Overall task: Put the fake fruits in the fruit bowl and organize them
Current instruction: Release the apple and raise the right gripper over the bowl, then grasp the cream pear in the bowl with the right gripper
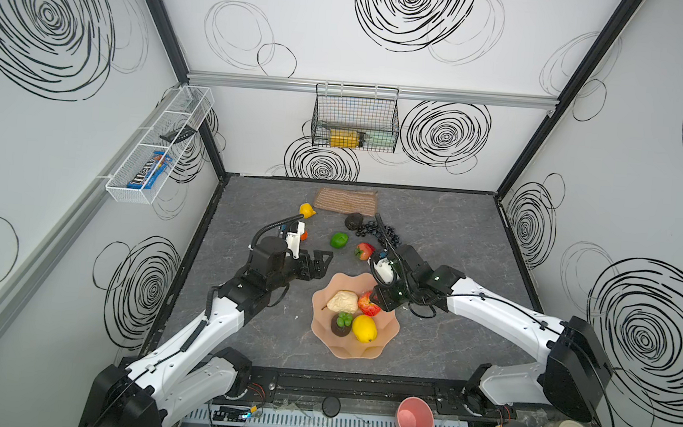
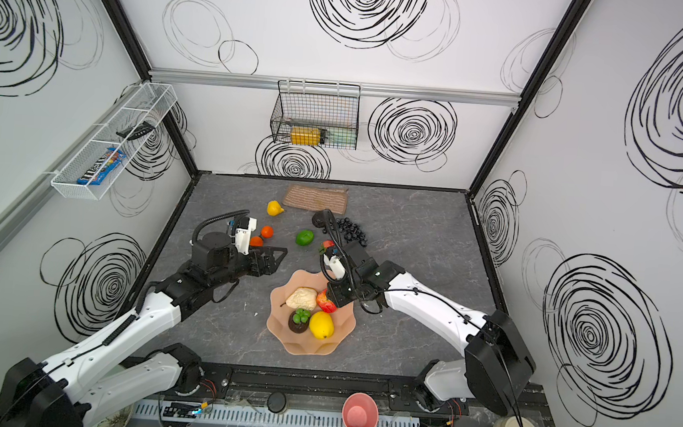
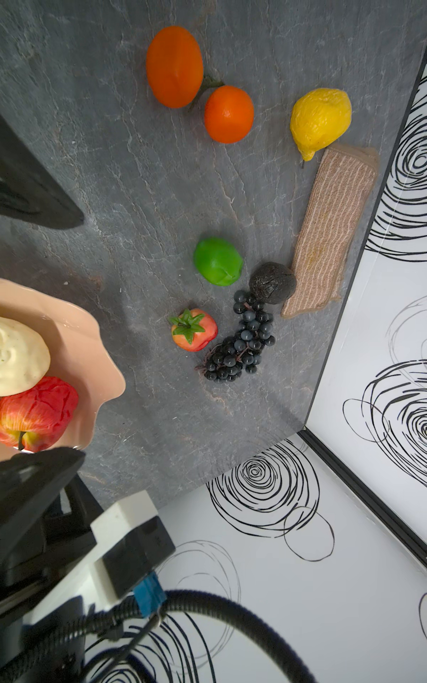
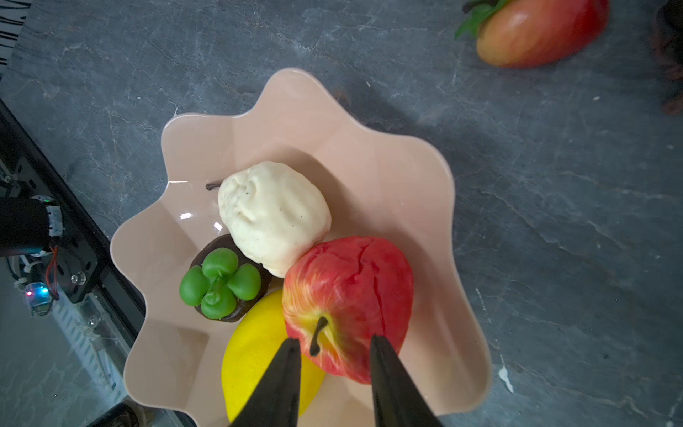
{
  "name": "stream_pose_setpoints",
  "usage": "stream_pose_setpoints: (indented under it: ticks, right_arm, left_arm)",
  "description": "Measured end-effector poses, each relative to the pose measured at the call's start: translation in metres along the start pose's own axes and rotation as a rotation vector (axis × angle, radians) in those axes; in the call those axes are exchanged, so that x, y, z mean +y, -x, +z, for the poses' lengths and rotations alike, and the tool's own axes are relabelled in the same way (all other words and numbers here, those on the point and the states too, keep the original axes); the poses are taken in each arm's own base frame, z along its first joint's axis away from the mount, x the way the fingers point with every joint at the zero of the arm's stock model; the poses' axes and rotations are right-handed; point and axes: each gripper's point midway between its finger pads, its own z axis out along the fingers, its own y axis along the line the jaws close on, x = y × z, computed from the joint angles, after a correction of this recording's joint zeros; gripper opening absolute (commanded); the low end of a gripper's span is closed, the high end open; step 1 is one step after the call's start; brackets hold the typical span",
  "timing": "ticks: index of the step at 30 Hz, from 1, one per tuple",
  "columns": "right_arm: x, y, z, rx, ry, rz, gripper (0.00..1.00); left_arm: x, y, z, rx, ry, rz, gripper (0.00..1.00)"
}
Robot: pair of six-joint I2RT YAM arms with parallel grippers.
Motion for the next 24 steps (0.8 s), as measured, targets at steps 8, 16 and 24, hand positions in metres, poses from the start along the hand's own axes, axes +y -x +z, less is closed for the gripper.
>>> stream_pose_setpoints:
  ticks: [8, 16, 24]
  right_arm:
    - [0.024, 0.016, -0.009, -0.057, -0.005, -0.164, 0.61]
    - [0.053, 0.034, 0.0, -0.061, 0.024, -0.312, 0.76]
    - [0.058, 0.038, 0.046, 0.067, -0.015, -0.379, 0.78]
  left_arm:
    - [0.013, 0.011, -0.013, -0.059, 0.083, -0.004, 0.96]
    - [0.037, 0.034, -0.054, -0.215, 0.26, -0.006, 0.96]
    - [0.05, 0.049, -0.089, -0.344, 0.371, -0.018, 0.96]
